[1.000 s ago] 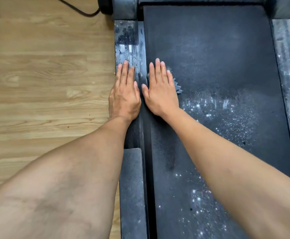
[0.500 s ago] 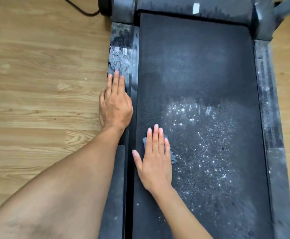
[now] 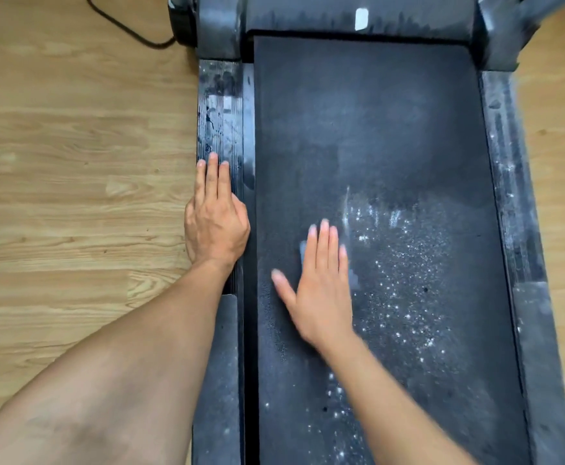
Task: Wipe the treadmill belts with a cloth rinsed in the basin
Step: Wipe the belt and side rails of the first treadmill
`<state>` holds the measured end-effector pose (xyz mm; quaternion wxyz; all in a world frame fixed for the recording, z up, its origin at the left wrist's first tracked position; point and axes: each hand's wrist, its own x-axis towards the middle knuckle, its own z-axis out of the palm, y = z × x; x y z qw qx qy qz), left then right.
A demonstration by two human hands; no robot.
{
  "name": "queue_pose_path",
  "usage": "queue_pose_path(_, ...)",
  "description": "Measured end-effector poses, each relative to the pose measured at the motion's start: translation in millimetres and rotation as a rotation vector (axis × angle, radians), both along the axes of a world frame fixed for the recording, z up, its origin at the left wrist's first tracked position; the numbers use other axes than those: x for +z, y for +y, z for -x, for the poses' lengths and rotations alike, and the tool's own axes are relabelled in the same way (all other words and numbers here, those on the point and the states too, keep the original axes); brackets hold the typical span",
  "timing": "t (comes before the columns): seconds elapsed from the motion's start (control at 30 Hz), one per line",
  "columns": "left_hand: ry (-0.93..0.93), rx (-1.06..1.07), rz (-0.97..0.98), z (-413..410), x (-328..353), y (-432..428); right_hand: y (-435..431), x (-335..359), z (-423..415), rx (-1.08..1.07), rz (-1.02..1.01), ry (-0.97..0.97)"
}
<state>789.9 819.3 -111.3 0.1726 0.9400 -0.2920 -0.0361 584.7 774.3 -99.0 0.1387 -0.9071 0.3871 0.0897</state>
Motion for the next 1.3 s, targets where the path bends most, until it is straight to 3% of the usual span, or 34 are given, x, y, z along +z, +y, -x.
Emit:
queue_pose_path(0.1, 0.018, 0.002, -0.017, 0, 2, -1, 62, 3, 63, -0.035, -0.048, 0.043)
queue_pose_path(0.17, 0.025, 0.002, -0.024, -1, 1, 0, 62, -3, 62, -0.055, -0.033, 0.070)
queue_pose_path(0.4, 0.024, -0.010, -0.031, -1, -1, -1, -81, -9, -84, -0.125, 0.081, -0.027)
queue_pose_path(0.53, 0.029, -0.006, -0.028, -1, 1, -1, -144, -3, -134, -0.146, 0.032, -0.012)
queue_pose_path(0.9, 0.065, -0.010, -0.039, 1, 12, -1, 24, 6, 87, -0.088, -0.060, 0.111)
queue_pose_path(1.0, 0.049, -0.003, -0.019, 1, 7, -1, -7, 0, 52, -0.080, -0.019, 0.071)
queue_pose_path(1.2, -0.004, -0.036, 0.018, 0, 0, 3, -150, -3, -81, -0.077, 0.025, -0.026)
queue_pose_path(1.3, -0.034, -0.152, 0.011, 8, 2, 6, -167, 2, -87, -0.032, -0.002, -0.010)
